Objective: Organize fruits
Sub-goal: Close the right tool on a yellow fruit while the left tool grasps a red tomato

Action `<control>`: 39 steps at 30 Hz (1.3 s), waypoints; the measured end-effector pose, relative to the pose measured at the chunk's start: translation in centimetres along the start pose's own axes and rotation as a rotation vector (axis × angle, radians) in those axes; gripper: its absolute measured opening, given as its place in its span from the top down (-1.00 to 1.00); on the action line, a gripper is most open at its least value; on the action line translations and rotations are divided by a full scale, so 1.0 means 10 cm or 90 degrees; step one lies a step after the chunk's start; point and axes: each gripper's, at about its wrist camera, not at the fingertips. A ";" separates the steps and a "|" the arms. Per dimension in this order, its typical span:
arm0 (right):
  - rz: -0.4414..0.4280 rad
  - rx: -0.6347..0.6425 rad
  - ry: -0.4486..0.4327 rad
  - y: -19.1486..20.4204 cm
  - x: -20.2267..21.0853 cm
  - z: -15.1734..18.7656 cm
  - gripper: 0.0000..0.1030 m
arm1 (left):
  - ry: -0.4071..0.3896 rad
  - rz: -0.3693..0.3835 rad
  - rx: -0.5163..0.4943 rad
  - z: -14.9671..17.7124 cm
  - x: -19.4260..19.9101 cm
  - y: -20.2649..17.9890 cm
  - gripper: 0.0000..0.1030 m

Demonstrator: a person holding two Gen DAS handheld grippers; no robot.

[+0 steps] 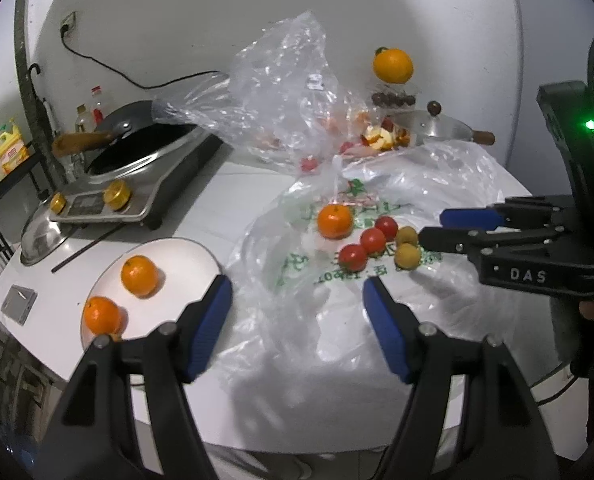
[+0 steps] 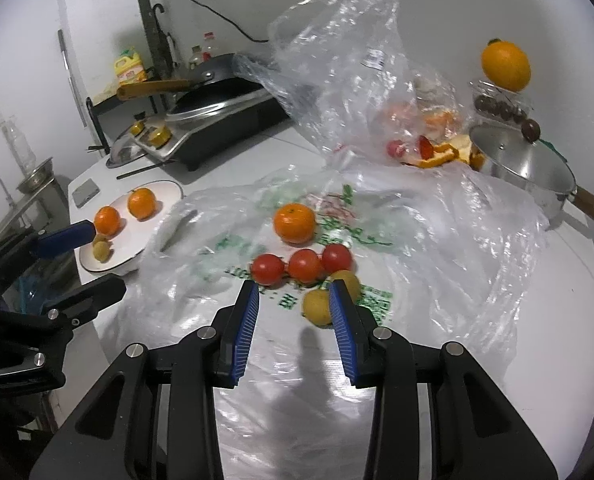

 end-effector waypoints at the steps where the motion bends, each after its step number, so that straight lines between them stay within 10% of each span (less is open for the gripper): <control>1: 0.002 -0.002 0.001 -0.03 -0.01 0.01 0.24 | 0.001 0.001 -0.002 -0.01 -0.02 -0.02 -0.35; 39: -0.007 -0.007 0.038 -0.43 -0.47 -0.06 0.52 | 0.041 0.055 -0.071 -0.18 -0.88 -0.42 -0.24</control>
Point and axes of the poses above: each gripper's, at about its wrist camera, not at the fingertips, and x roughly against the way its jaws point, y to its left, z to its underside, and after that the axes turned 2 degrees about -z, right-handed
